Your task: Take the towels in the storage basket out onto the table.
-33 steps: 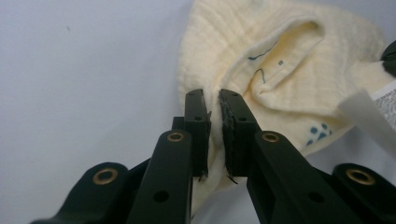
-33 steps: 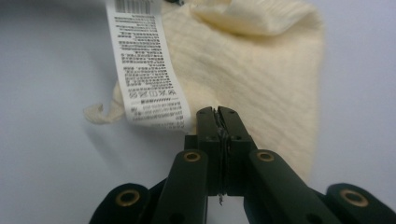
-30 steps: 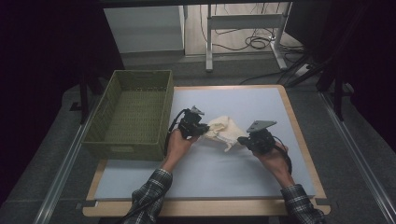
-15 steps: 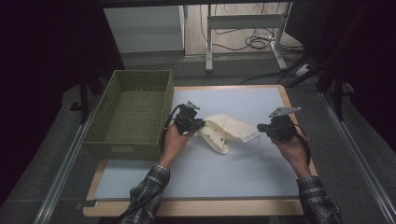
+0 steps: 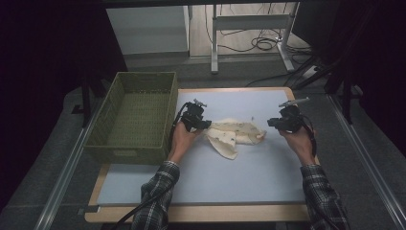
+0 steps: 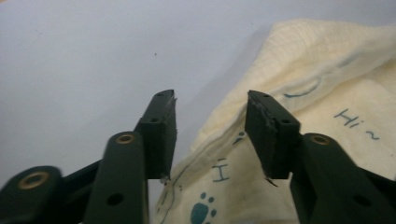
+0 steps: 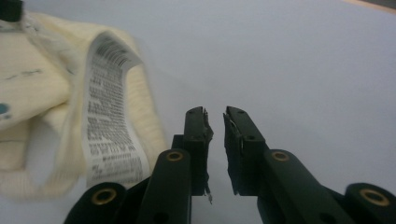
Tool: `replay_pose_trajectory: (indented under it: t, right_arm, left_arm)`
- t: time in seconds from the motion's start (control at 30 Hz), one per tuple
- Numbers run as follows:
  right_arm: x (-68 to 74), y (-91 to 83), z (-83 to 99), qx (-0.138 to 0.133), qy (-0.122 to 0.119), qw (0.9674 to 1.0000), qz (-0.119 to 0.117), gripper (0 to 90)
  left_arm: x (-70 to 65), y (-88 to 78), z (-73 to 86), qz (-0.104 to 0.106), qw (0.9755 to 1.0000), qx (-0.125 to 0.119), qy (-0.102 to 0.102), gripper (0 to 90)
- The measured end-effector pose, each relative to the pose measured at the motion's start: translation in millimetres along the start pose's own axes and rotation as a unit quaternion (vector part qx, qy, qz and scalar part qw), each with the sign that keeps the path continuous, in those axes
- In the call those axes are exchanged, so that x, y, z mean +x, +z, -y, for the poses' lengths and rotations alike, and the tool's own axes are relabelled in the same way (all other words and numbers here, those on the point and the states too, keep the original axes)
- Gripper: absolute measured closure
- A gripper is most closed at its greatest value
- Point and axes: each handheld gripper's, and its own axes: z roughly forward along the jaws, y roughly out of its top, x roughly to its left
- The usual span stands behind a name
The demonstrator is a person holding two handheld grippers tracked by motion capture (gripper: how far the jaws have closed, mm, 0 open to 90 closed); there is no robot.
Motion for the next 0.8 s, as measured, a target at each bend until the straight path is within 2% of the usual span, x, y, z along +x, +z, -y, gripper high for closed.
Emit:
replay_pose_trajectory:
  t: [0.03,0.07,0.1,0.13,0.17,0.2,0.23,0.27,0.33,0.37,0.43,0.47,0.5,0.53,0.57,0.6,0.67,0.7,0.8]
  right_arm:
    - [4.9,-5.2,5.5,0.001,-0.009,0.9999,-0.006,76.3]
    - [4.9,-5.2,5.5,0.001,-0.009,0.9999,-0.006,76.3]
    - [12.4,-11.6,11.7,0.001,-0.018,0.9997,-0.019,75.7]
    - [12.4,-11.6,11.7,0.001,-0.018,0.9997,-0.019,75.7]
    - [20.0,-18.1,18.0,0.004,-0.03,0.9991,-0.028,75.5]
    - [20.0,-18.1,18.0,0.004,-0.03,0.9991,-0.028,75.5]
    - [26.8,-23.9,24.8,0.004,-0.039,0.9984,-0.04,75.5]
    - [26.8,-23.9,24.8,0.004,-0.039,0.9984,-0.04,75.5]
    - [34.1,-27.4,31.5,0.004,-0.04,0.9972,-0.063,75.5]
    - [43.7,-27.7,37.1,0.006,-0.047,0.9958,-0.079,75.5]
    - [55.2,-24.9,40.6,0.008,-0.058,0.994,-0.093,75.5]
    - [55.2,-24.9,40.6,0.008,-0.058,0.994,-0.093,75.5]
    - [61.2,-22.7,41.5,0.008,-0.062,0.9931,-0.099,75.5]
    - [66.7,-19.9,41.8,0.008,-0.067,0.9921,-0.106,75.5]
    - [77.1,-12.6,41.1,0.007,-0.078,0.9902,-0.115,75.5]
    - [77.1,-12.6,41.1,0.007,-0.078,0.9902,-0.115,75.5]
    - [85.2,-3.3,38.9,0.007,-0.091,0.989,-0.116,73.5]
    - [91.0,6.8,36.2,0.009,-0.097,0.9892,-0.11,69.0]
    - [94.2,17.0,34.2,0.012,-0.1,0.9897,-0.101,64.9]
  left_arm:
    - [-1.5,-6.8,0.3,0.007,1.0,-0.006,-0.001,48.9]
    - [-1.5,-6.8,0.3,0.007,1.0,-0.006,-0.001,48.8]
    - [-5.0,-15.9,1.2,0.02,0.9997,-0.015,-0.002,48.0]
    - [-5.0,-15.9,1.2,0.02,0.9997,-0.015,-0.002,47.8]
    - [-7.6,-20.5,2.0,0.027,0.9995,-0.015,0.003,47.8]
    - [-10.8,-24.9,3.2,0.031,0.9994,-0.015,0.008,47.8]
    - [-17.9,-32.1,6.9,0.041,0.9989,-0.015,0.016,47.8]
    - [-17.9,-32.1,6.9,0.041,0.9989,-0.015,0.016,47.8]
    - [-26.5,-36.3,12.3,0.059,0.998,-0.014,0.021,47.8]
    - [-34.1,-37.9,16.7,0.073,0.997,-0.013,0.024,47.8]
    - [-44.9,-37.6,21.6,0.091,0.9954,-0.012,0.029,47.8]
    - [-44.9,-37.6,21.6,0.091,0.9954,-0.012,0.029,47.8]
    - [-50.7,-37.1,23.8,0.099,0.9945,-0.012,0.033,47.8]
    - [-56.6,-36.2,25.7,0.107,0.9935,-0.011,0.038,47.6]
    - [-68.1,-32.7,28.6,0.124,0.9912,-0.009,0.045,44.0]
    - [-68.1,-32.7,28.6,0.124,0.9912,-0.009,0.045,41.7]
    - [-79.0,-28.0,30.3,0.136,0.9891,-0.006,0.055,40.4]
    - [-88.4,-21.0,32.0,0.142,0.988,-0.002,0.062,37.2]
    - [-96.0,-12.3,35.1,0.141,0.9875,0.004,0.069,33.0]
